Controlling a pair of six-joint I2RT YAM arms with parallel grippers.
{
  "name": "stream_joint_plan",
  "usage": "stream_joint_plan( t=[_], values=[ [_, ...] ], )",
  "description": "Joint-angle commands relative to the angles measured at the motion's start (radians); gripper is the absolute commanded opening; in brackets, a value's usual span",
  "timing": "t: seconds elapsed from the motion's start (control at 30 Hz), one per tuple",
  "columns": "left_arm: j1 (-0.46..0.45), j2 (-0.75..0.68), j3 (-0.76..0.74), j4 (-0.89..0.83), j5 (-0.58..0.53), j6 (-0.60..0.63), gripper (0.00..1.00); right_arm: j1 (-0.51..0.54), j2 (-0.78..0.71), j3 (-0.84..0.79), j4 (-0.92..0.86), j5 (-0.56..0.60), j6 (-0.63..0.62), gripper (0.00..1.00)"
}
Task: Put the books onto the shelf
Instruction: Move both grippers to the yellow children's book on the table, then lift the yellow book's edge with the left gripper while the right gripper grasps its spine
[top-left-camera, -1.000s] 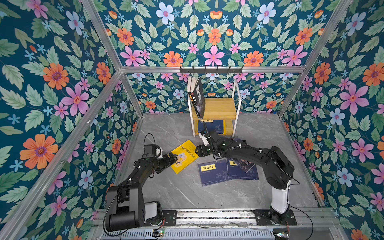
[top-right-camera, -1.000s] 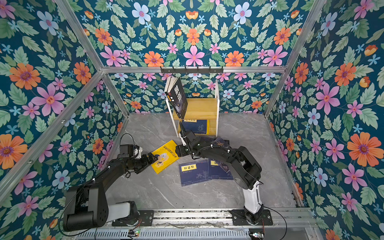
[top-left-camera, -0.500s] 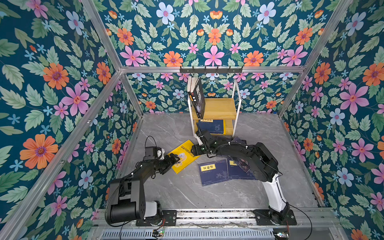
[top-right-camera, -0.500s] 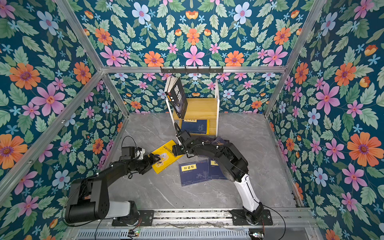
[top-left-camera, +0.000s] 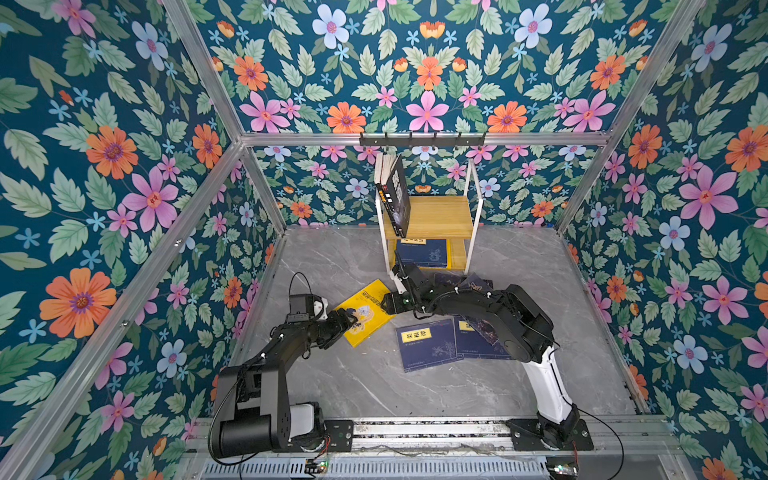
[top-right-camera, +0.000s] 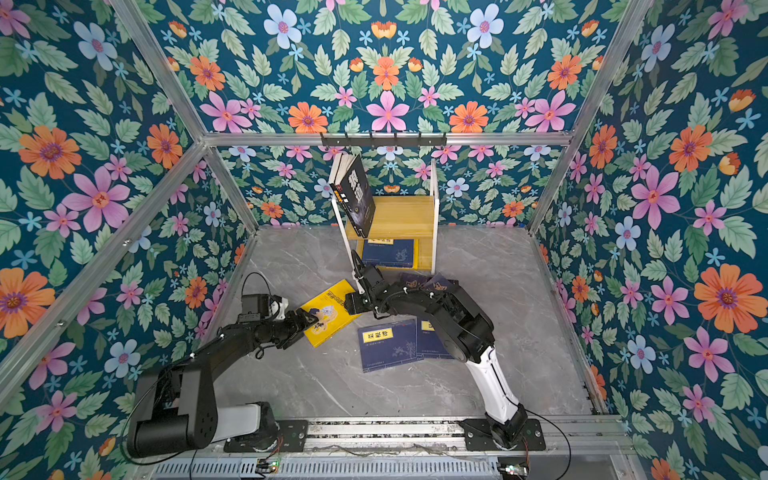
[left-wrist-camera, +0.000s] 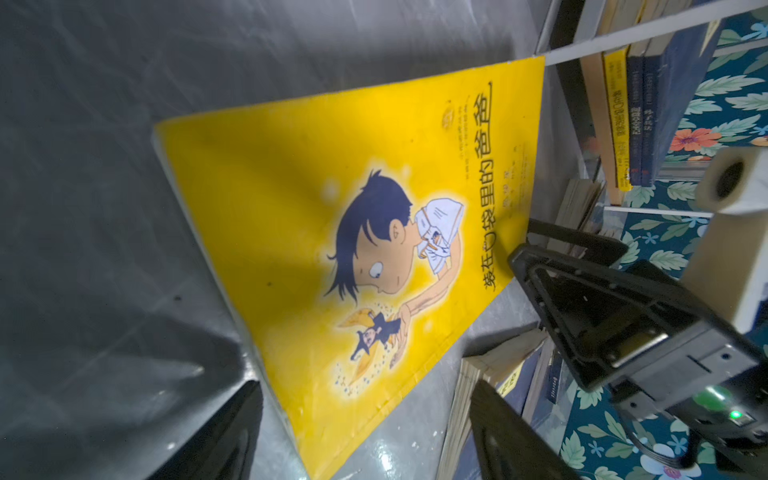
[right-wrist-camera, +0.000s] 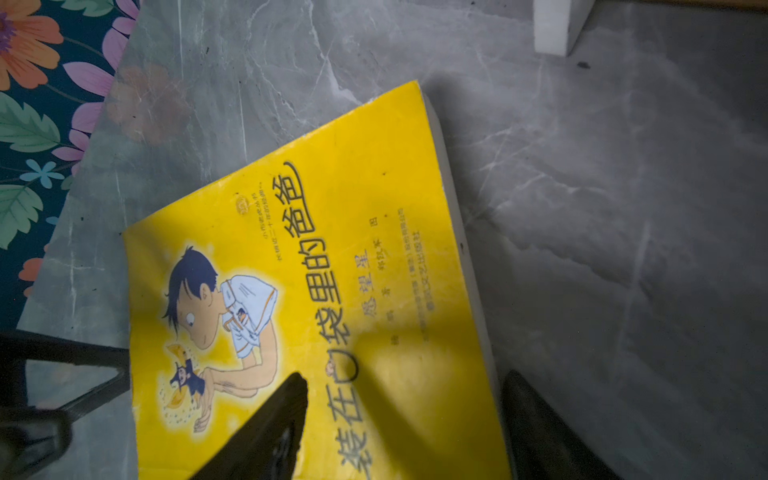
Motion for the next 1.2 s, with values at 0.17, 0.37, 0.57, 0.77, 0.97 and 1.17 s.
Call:
stream_joint_plan(
  t=[0.17, 0.37, 0.57, 0.77, 0.97, 1.17],
  values=[
    [0.0, -0.02, -0.003, -0.007, -0.005, -0.006, 0.73, 0.005, 0.001, -0.017, -0.062, -0.029, 0.042, 0.74],
    [0.0, -0.021, -0.016, 0.006, -0.018, -0.02, 0.65, 0.005, -0.009, -0.032, -0.054, -0.021, 0.046, 0.73],
    [0.0, -0.03, -0.008, -0.008, -0.015, -0.016, 0.48, 0.007, -0.012, -0.038, -0.057, -0.02, 0.047, 0.73],
    [0.0, -0.04, -0.005, -0.003, -0.004, -0.01, 0.31, 0.007, -0.009, -0.037, -0.062, -0.015, 0.042, 0.73],
    [0.0, -0.046, 0.003, -0.01, -0.004, -0.008, 0.13, 0.007, -0.005, -0.026, -0.077, -0.015, 0.034, 0.73],
    [0.0, -0.058, 0.012, -0.026, 0.003, -0.002, 0.0, 0.007, -0.057, -0.056, -0.077, 0.019, -0.002, 0.74]
  ],
)
